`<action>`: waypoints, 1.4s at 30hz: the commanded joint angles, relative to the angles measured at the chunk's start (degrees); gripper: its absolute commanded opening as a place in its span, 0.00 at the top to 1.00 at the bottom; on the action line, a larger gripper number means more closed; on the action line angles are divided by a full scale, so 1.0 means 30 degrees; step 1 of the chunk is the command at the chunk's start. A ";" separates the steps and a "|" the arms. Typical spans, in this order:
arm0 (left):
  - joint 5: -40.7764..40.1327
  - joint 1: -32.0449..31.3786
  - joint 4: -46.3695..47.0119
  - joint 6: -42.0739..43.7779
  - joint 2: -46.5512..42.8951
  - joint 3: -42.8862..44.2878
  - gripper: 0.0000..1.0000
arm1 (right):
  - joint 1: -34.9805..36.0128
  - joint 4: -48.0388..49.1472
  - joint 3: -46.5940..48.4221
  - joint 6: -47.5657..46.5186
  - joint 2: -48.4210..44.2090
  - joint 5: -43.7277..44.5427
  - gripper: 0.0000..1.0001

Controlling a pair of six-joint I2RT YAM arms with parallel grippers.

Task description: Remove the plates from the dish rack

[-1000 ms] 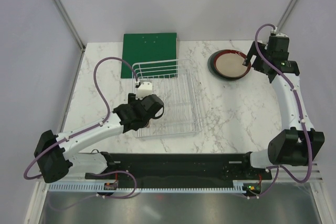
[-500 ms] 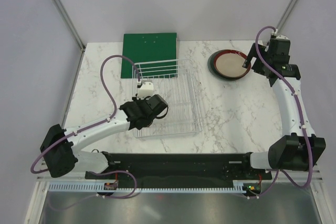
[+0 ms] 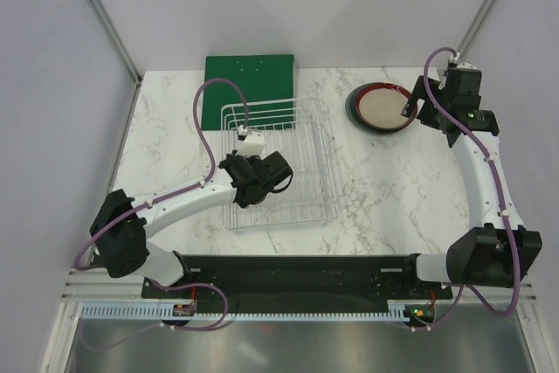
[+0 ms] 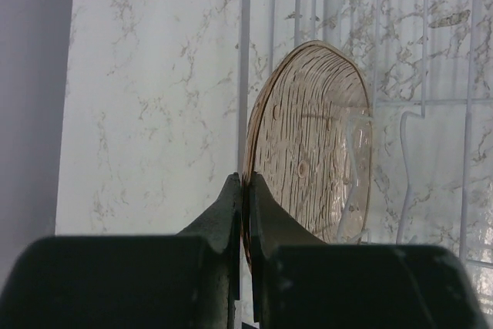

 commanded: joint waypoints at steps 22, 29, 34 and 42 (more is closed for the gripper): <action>-0.3575 -0.1102 -0.6303 -0.3152 -0.1486 0.6498 0.98 | 0.0366 0.1511 -0.0950 0.0129 -0.1800 -0.7390 0.05; 0.2679 -0.1073 0.5354 0.4550 -0.4236 0.3424 0.98 | 0.1156 0.4228 -0.2703 0.2001 -0.3233 -1.3719 0.04; 0.6093 -0.1043 1.1167 0.5619 -0.4625 0.2129 0.98 | 0.1567 0.5935 -0.4201 0.3644 -0.3851 -1.6154 0.04; 0.9229 -0.0049 1.5183 0.5884 -0.4156 0.1924 0.98 | 0.2385 0.7250 -0.5577 0.4520 -0.4144 -1.7505 0.05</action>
